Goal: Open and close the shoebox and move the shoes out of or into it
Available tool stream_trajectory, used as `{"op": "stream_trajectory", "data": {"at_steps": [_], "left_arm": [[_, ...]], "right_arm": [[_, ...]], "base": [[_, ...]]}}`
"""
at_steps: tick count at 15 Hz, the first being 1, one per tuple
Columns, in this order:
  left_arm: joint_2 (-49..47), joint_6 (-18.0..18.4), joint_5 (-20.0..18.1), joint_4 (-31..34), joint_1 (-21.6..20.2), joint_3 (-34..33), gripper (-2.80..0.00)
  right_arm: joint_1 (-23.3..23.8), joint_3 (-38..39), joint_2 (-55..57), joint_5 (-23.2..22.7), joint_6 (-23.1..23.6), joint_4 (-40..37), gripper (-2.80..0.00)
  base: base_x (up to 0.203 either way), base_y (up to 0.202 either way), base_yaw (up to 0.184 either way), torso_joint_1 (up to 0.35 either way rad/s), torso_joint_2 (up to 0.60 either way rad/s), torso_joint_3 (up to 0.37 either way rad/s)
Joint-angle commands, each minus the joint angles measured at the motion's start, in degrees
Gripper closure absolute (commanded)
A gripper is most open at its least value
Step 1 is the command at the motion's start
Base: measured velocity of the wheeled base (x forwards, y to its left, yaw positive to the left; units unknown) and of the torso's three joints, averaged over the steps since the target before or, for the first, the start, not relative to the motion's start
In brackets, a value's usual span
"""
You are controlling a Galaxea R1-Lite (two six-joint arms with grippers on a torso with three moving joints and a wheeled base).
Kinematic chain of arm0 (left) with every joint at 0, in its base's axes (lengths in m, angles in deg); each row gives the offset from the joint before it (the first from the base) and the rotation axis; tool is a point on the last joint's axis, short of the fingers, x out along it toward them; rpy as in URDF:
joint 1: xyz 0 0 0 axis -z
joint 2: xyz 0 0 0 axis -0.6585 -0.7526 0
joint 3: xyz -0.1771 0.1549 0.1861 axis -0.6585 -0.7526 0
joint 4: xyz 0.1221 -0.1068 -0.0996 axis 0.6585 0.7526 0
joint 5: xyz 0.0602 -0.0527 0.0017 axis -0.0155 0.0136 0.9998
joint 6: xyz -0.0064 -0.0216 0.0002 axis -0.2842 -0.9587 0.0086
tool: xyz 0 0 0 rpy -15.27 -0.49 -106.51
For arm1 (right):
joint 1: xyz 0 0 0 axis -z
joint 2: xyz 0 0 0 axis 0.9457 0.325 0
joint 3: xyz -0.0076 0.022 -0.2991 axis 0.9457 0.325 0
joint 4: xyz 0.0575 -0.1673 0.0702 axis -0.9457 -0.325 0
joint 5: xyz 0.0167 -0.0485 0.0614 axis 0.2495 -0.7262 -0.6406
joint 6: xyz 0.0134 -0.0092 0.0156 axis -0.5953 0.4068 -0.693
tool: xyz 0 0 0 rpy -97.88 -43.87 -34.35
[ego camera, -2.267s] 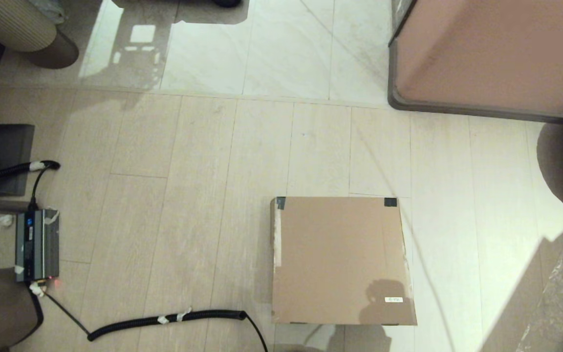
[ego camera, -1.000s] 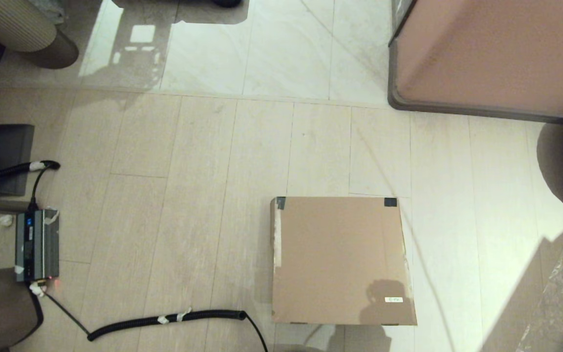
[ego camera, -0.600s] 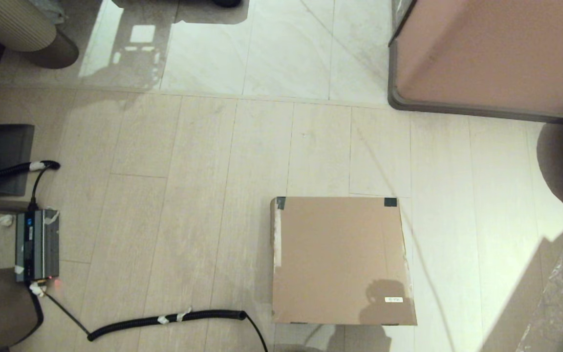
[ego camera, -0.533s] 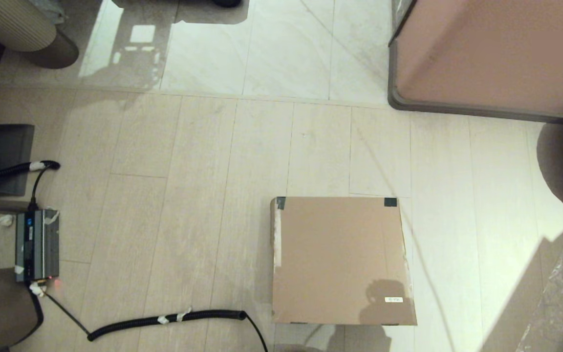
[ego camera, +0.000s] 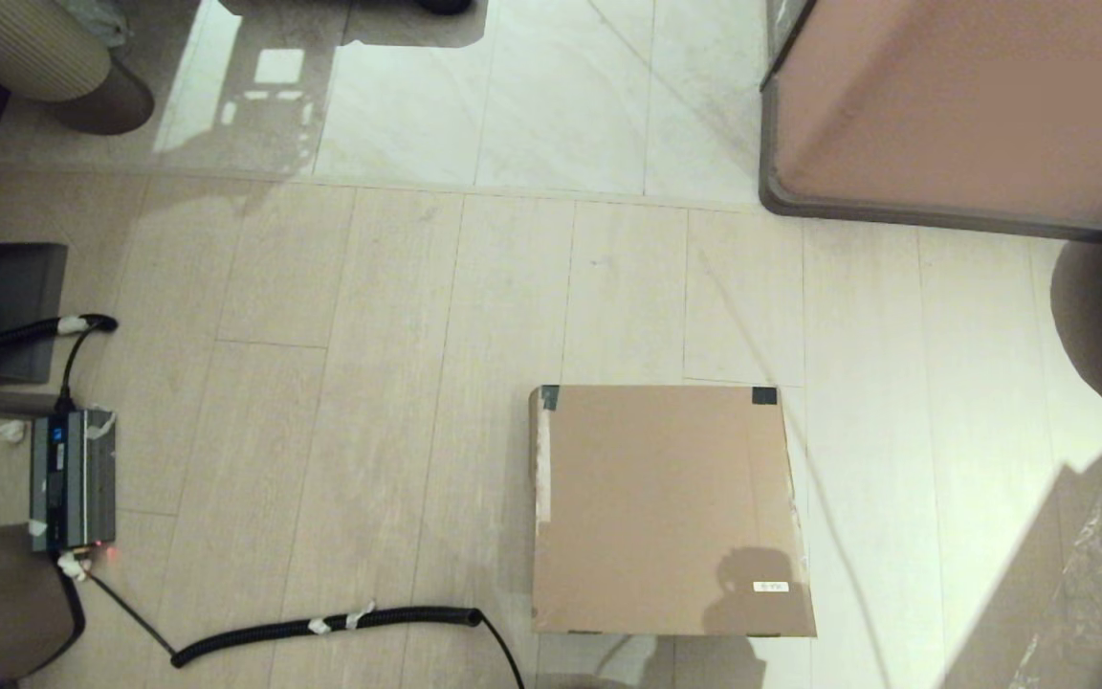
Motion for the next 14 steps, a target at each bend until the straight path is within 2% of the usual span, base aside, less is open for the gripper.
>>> {"op": "stream_trajectory", "data": {"at_steps": [1, 14], "left_arm": [[0.0, 0.0, 0.1, 0.0, 0.0, 0.0, 0.0], [0.0, 0.0, 0.1, 0.0, 0.0, 0.0, 0.0]], "right_arm": [[0.0, 0.0, 0.1, 0.0, -0.1, 0.0, 0.0], [0.0, 0.1, 0.0, 0.0, -0.2, 0.0, 0.0]], "base": [[0.0, 0.0, 0.0, 0.0, 0.0, 0.0], [0.0, 0.0, 0.0, 0.0, 0.0, 0.0]]}}
